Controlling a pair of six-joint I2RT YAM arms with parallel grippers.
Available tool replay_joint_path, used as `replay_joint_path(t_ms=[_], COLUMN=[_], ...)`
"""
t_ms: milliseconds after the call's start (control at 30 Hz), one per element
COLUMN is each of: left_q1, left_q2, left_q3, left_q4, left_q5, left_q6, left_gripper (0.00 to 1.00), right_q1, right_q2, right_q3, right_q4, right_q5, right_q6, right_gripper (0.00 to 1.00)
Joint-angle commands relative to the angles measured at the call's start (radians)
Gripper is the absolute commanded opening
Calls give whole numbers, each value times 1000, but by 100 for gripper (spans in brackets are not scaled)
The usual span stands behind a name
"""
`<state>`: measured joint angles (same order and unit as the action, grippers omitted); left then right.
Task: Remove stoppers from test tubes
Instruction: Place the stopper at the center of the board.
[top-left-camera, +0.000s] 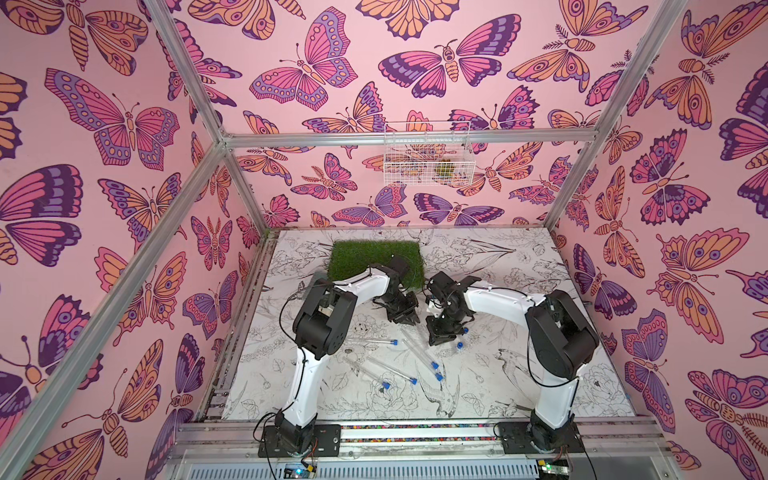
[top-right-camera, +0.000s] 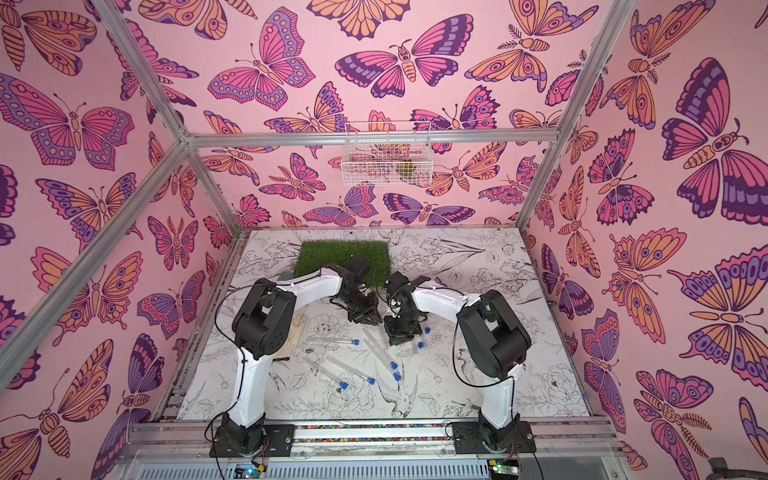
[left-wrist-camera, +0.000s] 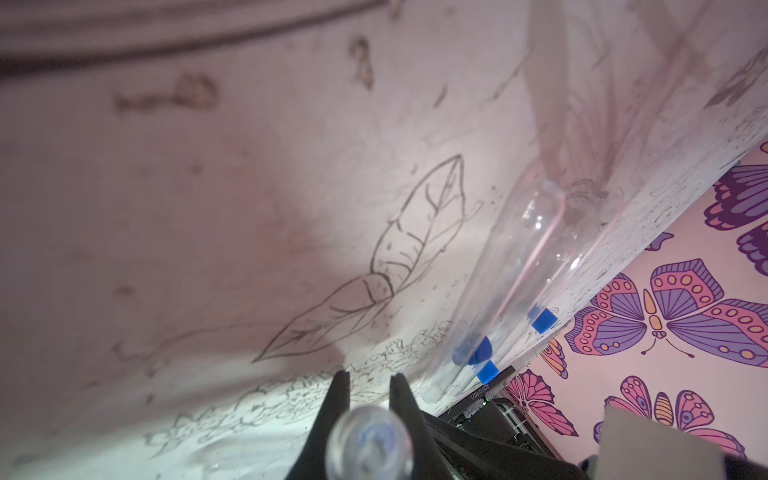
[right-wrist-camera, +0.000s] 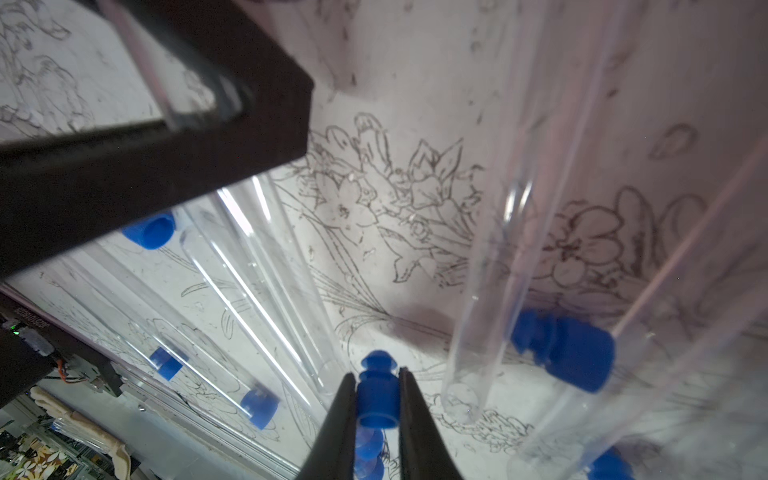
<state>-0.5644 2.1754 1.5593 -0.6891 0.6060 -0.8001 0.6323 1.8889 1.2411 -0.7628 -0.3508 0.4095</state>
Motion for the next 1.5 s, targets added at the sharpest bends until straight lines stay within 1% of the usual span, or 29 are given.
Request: replay_joint_path(t_ms=[0, 133, 200, 533, 800, 833, 933, 1000, 1133, 1233, 1333, 1467], left_q1=[-7, -10, -11, -14, -13, -13, -14, -11, -11, -11, -9, -6], left_q2=[21, 20, 19, 13, -20, -30, -67, -97, -170, -236, -317, -419], left_q3=[-2, -1, -2, -10, -16, -19, -33, -51, -103, -148, -198, -266], left_q4=[-30, -30, -29, -30, -30, -30, -30, -30, -30, -30, -30, -26], left_q5=[6, 6, 8, 11, 11, 9, 7, 2, -12, -26, -48, -61], left_q6=[13, 12, 10, 11, 11, 10, 10, 10, 10, 10, 10, 28], left_gripper=[23, 28, 29, 30, 32, 33, 41, 43, 43, 43, 43, 44], right_q1=[8, 9, 10, 9, 10, 10, 10, 10, 11, 25, 67, 130], right_q2=[19, 23, 26, 11, -82, -92, -133, -166, -240, -280, -304, -296], right_q3=[19, 18, 17, 23, 35, 39, 38, 31, -8, -46, -87, -139], right_q4=[0, 3, 5, -4, -35, -42, -57, -65, -71, -78, -79, -71], right_q5=[21, 21, 23, 36, 53, 55, 61, 61, 67, 82, 108, 138], right_q6=[-18, -18, -18, -20, -17, -17, -16, -13, -6, -13, -41, -65], right_gripper=[23, 26, 27, 36, 47, 48, 49, 50, 50, 47, 45, 42])
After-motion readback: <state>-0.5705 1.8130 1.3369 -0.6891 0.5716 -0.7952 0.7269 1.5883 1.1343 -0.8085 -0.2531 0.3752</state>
